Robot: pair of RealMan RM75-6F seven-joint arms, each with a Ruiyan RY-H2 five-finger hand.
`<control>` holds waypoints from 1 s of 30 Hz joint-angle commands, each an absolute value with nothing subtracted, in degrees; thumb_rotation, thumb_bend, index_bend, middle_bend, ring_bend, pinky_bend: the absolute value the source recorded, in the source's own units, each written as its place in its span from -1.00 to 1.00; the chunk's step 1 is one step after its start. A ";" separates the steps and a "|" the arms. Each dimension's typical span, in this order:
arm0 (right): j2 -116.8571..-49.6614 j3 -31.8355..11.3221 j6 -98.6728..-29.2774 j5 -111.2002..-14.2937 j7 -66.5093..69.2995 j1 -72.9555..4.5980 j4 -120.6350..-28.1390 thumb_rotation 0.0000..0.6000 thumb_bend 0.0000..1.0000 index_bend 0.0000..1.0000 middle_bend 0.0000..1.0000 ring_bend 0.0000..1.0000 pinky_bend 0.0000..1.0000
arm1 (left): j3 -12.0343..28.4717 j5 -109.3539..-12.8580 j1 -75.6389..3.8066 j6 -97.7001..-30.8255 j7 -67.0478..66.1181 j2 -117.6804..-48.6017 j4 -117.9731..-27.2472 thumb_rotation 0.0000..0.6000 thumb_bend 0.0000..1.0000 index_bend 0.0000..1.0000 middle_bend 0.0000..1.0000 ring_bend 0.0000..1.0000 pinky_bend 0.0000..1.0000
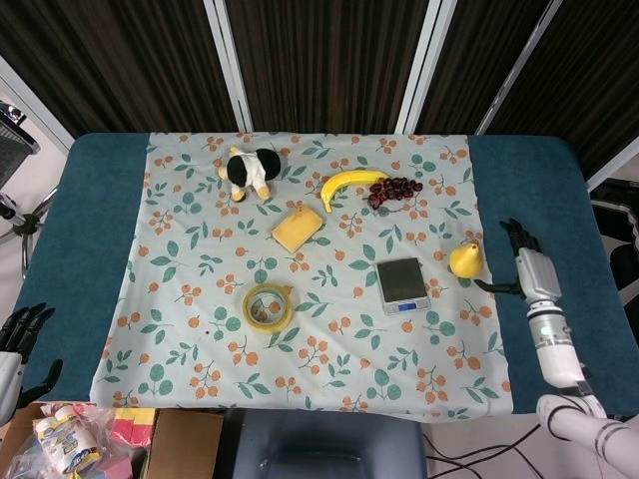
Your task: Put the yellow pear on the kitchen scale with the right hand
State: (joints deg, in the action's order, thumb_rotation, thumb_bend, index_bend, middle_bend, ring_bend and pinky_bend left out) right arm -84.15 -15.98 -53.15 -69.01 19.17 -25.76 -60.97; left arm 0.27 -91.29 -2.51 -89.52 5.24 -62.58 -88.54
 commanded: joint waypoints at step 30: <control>-97.88 -16.75 -51.15 -63.42 6.18 -31.82 -44.86 1.00 -0.53 0.00 -0.14 0.05 0.30 | 0.17 -91.65 -2.27 -90.37 7.15 -62.28 -87.92 1.00 -0.23 -0.74 -0.82 -0.84 -0.33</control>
State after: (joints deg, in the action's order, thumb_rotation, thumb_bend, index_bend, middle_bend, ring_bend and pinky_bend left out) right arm -97.63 -16.62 -51.03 -63.64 6.45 -31.73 -45.13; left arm 0.17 -91.65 -2.28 -90.36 7.15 -62.28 -87.92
